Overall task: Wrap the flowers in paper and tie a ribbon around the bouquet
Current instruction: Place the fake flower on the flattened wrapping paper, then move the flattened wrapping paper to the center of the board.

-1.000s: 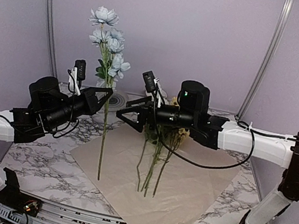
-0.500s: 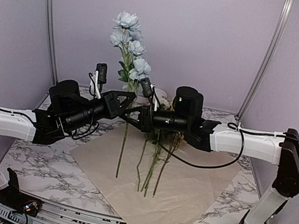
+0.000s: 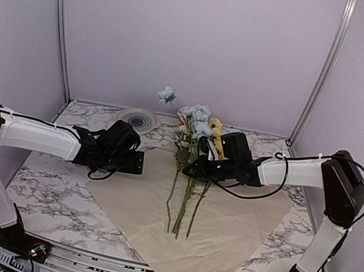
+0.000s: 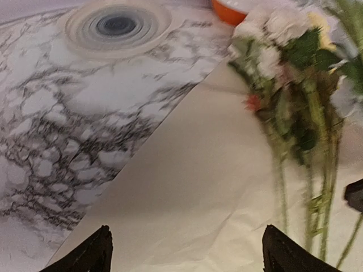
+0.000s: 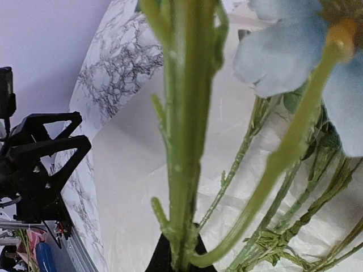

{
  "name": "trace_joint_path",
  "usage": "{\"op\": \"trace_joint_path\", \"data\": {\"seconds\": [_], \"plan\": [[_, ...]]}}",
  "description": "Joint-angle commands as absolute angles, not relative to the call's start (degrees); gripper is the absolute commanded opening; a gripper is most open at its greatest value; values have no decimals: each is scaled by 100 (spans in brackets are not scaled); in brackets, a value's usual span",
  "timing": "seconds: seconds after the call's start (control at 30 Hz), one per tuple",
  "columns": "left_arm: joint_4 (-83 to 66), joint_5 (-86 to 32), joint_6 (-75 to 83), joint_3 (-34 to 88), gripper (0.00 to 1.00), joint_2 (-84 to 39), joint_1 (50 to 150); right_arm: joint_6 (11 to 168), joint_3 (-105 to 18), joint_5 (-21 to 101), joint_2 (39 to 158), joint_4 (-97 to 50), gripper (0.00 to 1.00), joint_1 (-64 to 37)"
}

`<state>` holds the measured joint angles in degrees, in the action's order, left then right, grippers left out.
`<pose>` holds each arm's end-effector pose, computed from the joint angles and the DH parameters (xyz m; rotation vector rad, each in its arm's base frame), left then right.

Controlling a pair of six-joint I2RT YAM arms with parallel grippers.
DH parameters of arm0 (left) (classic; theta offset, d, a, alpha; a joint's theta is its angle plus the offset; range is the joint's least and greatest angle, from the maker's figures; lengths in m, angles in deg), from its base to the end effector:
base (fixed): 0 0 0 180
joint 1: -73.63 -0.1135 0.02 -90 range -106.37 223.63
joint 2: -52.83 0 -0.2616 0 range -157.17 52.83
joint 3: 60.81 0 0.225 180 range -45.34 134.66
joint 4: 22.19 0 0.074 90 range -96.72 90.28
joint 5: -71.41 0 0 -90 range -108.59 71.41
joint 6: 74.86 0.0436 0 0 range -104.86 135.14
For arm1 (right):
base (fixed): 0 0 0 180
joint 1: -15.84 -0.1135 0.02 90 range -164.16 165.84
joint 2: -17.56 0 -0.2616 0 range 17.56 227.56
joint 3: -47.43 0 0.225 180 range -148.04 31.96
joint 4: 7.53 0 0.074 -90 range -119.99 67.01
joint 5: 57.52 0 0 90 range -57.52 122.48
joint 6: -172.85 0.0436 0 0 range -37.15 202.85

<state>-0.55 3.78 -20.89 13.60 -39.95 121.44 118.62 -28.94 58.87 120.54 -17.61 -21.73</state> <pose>0.2365 -0.2362 0.2304 0.0243 2.2319 -0.3653 0.2819 0.2413 0.2001 -0.3196 2.3911 1.1687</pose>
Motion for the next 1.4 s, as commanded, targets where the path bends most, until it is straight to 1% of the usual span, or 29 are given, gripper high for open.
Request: {"op": "trace_joint_path", "data": {"seconds": [0.0, 0.03, 0.1, 0.13, 0.17, 0.23, 0.47, 0.7, 0.8, 0.97, 1.03, 1.17, 1.23, 1.3, 1.37], "plan": [[995, 374, -2246, 1013, 93, -4165, 11943, 11799, -3101, 5304, 12242, -2123, 10, -2213], [1009, 389, -2216, 953, 94, -4192, 11920, 11801, -3141, 5203, 12295, -2163, 18, -2213], [1113, 544, -2124, 872, 95, -4253, 11907, 11805, -3186, 5109, 12380, -2185, 35, -2213], [1172, 617, -2077, 851, 96, -4284, 11907, 11810, -3204, 5058, 12422, -2209, 41, -2213], [1236, 654, -2030, 827, 97, -4308, 11899, 11799, -3220, 4995, 12431, -2239, 44, -2213], [1355, 688, -1979, 761, 98, -4324, 11890, 11786, -3287, 4757, 12405, -2436, 46, -2213], [1430, 455, -1927, 336, 99, -4166, 11797, 11381, -3332, 3909, 11797, -3051, 49, -2261], [1459, 264, -1856, 131, 99, -4040, 11673, 11054, -3157, 3130, 11050, -3649, 59, -2275], [1410, 57, -1780, 129, 99, -4039, 11525, 10889, -3141, 2924, 10886, -3869, 62, -2254], [1015, -595, -1719, 95, 99, -4166, 11441, 10643, -3010, 2753, 10880, -4135, 63, -2089], [878, -935, -1737, 125, 96, -4280, 11438, 10617, -3012, 2756, 11006, -4285, 64, -2028], [298, -1959, -1829, 61, 86, -4318, 11435, 10562, -2902, 2762, 11275, -4338, 66, -1995], [116, -2216, -1867, 66, 80, -4316, 11436, 10572, -2846, 2828, 11412, -4303, 66, -1977], [33, -2333, -1900, 88, 72, -4292, 11436, 10592, -2801, 2927, 11534, -4236, 66, -1976], [-33, -2395, -1949, 89, 60, -4213, 11439, 10604, -2746, 2997, 11624, -4168, 66, -1975]]}}
